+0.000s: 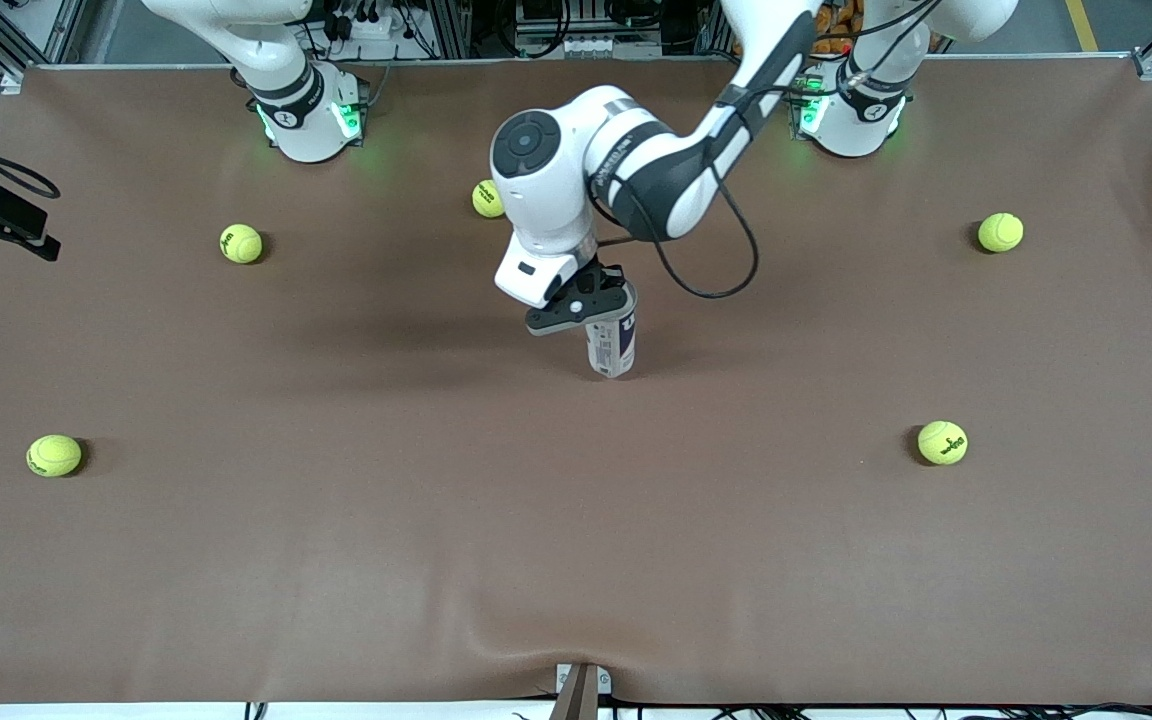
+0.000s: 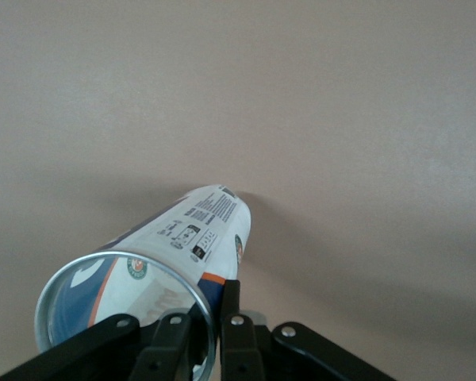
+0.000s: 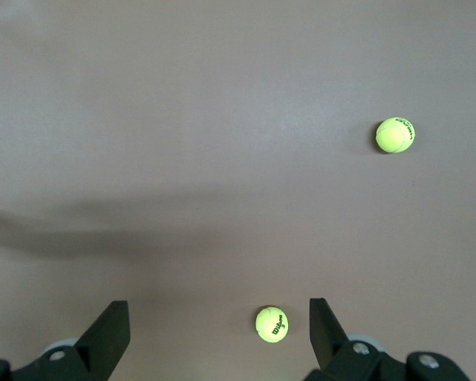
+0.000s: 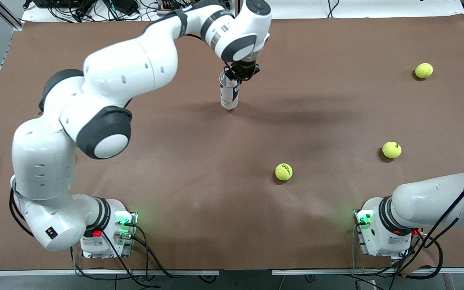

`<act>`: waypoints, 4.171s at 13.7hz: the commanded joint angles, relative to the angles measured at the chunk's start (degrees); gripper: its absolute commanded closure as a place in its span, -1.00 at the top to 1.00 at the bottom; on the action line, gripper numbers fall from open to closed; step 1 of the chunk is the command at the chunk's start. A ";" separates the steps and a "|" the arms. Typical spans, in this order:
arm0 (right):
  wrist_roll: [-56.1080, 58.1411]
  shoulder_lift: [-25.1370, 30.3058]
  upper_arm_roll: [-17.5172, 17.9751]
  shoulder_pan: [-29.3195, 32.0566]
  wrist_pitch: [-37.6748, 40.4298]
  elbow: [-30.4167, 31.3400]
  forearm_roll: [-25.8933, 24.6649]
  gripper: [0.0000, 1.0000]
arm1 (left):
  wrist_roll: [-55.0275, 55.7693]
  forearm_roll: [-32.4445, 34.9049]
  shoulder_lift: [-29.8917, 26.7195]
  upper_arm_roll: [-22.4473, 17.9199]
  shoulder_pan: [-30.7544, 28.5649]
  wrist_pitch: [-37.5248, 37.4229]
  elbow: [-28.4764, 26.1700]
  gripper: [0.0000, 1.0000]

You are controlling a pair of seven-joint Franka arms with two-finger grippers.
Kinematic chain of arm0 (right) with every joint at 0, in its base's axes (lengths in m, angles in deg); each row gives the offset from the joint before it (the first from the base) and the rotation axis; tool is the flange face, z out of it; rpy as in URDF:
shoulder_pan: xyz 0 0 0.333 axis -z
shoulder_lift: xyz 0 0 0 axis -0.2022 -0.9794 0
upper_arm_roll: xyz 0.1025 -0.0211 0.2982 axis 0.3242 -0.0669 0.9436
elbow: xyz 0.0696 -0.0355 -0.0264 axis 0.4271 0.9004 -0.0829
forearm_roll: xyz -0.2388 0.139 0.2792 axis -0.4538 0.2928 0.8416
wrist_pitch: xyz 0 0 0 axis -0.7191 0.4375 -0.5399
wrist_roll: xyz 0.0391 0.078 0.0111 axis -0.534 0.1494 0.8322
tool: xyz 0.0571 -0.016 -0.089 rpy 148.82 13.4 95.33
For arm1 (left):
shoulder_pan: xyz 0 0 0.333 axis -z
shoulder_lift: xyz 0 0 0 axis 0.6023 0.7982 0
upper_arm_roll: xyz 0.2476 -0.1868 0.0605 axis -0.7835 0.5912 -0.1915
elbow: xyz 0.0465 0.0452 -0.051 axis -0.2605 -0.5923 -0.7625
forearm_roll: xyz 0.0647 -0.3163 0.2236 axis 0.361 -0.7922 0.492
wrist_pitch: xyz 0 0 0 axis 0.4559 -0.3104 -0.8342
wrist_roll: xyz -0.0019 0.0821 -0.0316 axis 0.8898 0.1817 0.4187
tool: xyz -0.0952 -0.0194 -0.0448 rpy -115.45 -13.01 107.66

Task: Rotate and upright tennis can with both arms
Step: 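Lower the upright can onto the table with the left gripper, then open the left gripper and lift it away from the can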

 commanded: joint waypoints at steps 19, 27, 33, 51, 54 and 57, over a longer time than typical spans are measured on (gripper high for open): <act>-0.53 -0.05 0.96 2.17 0.51 -0.50 0.63 1.00 | -3.08 -6.23 2.73 -1.41 -0.70 6.28 1.77 1.00; -0.53 -0.13 0.96 1.99 0.51 -0.41 0.63 1.00 | -3.69 -6.58 -7.99 -3.43 -4.74 0.75 1.86 1.00; -0.53 -0.13 0.96 2.00 0.51 -0.41 0.71 1.00 | -5.61 -5.80 -11.95 -3.61 -14.23 -1.10 1.78 1.00; -0.61 0.04 1.05 2.00 1.65 -0.50 0.63 1.00 | -40.69 -5.62 -25.19 7.38 -46.94 -18.04 -1.56 1.00; -0.61 0.04 1.05 2.00 1.65 -0.50 0.71 1.00 | -41.40 -5.71 -34.77 6.94 -46.50 -19.91 -8.47 1.00; -0.61 0.04 1.05 2.00 1.57 -0.50 0.63 1.00 | -44.90 -5.97 -39.63 3.61 -45.79 -17.90 -16.48 1.00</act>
